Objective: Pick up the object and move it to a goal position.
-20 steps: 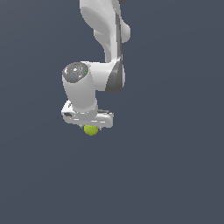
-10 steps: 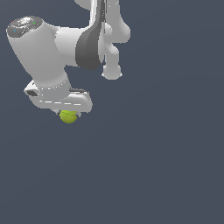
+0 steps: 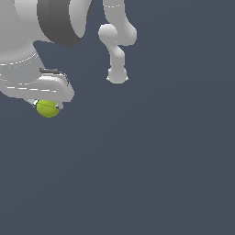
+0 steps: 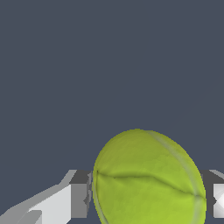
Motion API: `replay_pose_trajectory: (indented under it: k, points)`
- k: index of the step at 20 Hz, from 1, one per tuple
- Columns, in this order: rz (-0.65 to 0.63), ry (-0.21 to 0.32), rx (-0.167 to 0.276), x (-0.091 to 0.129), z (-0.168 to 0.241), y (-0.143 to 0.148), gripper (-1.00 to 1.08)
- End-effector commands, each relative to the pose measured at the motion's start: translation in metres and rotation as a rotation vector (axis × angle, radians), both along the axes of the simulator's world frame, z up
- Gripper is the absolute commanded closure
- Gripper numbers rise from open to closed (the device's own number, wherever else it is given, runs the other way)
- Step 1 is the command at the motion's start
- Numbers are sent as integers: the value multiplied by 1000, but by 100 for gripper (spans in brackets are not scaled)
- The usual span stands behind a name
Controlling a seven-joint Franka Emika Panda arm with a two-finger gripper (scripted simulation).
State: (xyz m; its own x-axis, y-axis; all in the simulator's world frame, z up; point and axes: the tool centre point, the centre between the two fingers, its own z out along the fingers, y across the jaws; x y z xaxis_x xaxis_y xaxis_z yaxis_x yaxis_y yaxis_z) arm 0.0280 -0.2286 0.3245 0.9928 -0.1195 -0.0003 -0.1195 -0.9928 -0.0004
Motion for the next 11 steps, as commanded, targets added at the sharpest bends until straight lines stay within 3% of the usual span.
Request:
replay_pose_trajectory:
  k: [1, 11]
  points:
    - [1, 0, 0, 1, 11, -8, 108]
    - [1, 0, 0, 2, 26, -20, 108]
